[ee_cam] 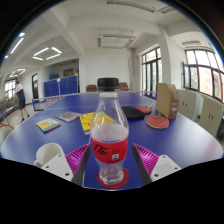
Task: Pour water
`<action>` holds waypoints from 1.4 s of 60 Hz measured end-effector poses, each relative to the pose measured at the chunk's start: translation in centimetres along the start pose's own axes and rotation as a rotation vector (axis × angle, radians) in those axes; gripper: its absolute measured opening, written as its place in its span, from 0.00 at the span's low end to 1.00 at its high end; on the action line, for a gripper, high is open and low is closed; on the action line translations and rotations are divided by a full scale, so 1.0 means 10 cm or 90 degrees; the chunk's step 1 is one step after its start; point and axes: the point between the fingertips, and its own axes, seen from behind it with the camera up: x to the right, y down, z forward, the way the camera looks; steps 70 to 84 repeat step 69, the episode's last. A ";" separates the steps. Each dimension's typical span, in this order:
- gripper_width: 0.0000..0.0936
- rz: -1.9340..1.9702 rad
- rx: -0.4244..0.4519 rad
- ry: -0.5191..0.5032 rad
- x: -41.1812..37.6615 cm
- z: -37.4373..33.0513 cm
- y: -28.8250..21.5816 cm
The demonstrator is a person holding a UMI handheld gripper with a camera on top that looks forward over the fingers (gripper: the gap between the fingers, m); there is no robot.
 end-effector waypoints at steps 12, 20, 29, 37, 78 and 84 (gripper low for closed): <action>0.91 -0.001 -0.029 0.041 0.05 -0.53 -0.14; 0.91 0.000 -0.066 0.069 0.03 -1.26 -0.13; 0.91 0.006 -0.095 0.077 -0.16 -2.26 -0.11; 0.91 0.008 -0.108 0.074 -0.34 -3.12 -0.04; 0.92 -0.054 -0.104 0.092 -0.61 -5.01 0.20; 0.92 -0.054 -0.104 0.092 -0.61 -5.01 0.20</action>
